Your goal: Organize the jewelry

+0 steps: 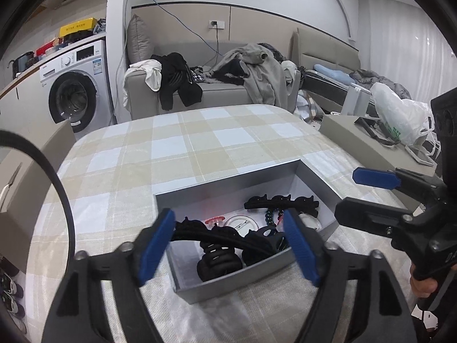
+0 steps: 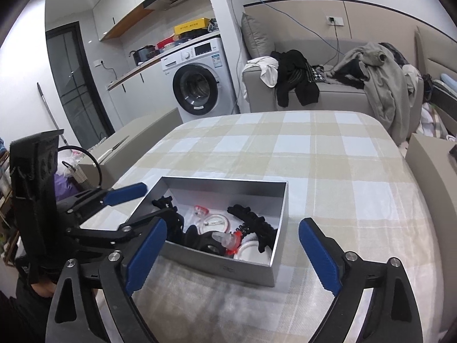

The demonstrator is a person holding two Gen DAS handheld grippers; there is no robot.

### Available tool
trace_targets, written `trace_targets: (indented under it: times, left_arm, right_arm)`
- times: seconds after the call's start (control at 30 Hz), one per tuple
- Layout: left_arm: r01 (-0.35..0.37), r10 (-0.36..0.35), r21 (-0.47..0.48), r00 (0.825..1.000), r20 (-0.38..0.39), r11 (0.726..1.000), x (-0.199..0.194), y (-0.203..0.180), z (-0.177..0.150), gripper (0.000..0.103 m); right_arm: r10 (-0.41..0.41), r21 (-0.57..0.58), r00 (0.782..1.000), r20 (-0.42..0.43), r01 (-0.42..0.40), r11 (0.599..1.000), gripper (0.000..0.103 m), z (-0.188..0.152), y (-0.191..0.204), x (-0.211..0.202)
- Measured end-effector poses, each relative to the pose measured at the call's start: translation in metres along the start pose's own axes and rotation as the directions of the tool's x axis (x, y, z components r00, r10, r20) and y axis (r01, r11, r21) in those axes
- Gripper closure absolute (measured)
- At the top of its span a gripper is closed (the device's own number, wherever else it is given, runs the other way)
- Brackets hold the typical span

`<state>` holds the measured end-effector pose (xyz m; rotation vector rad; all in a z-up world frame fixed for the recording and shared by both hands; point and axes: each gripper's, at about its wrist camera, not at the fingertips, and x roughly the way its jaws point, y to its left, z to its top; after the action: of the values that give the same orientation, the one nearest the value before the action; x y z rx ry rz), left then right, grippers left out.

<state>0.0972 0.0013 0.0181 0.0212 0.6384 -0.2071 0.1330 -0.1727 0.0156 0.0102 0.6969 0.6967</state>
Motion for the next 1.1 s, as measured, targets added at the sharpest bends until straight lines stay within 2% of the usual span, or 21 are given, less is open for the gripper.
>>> trace_targets:
  times: [0.1, 0.17, 0.4, 0.77, 1.1]
  left_arm:
    - [-0.033, 0.033, 0.002, 0.999, 0.031, 0.999, -0.009, 0.0, -0.004, 0.013]
    - [-0.057, 0.057, -0.005, 0.998, 0.041, 0.998, -0.014, 0.001, -0.006, 0.001]
    - [-0.111, 0.115, -0.047, 0.99, 0.082, 0.993, -0.021, 0.007, -0.017, 0.001]
    - [-0.106, 0.112, -0.059, 0.986, 0.126, 0.993, -0.018, 0.009, -0.032, 0.001]
    - [-0.092, 0.103, -0.079, 0.983, 0.15, 0.993, -0.024, 0.014, -0.034, 0.001]
  right_arm:
    - [-0.006, 0.001, 1.0, 0.016, 0.006, 1.0, 0.002, -0.003, -0.001, -0.005]
    - [-0.008, 0.002, 1.0, 0.028, 0.008, 1.0, 0.0, -0.006, -0.001, -0.007]
    - [-0.018, -0.034, 0.996, 0.085, 0.021, 0.999, 0.0, -0.019, 0.003, -0.008]
    - [-0.057, -0.092, 0.979, 0.198, 0.076, 0.993, 0.0, -0.03, 0.007, -0.008]
    - [-0.021, -0.135, 0.97, 0.243, 0.055, 0.989, 0.0, -0.032, 0.013, -0.015]
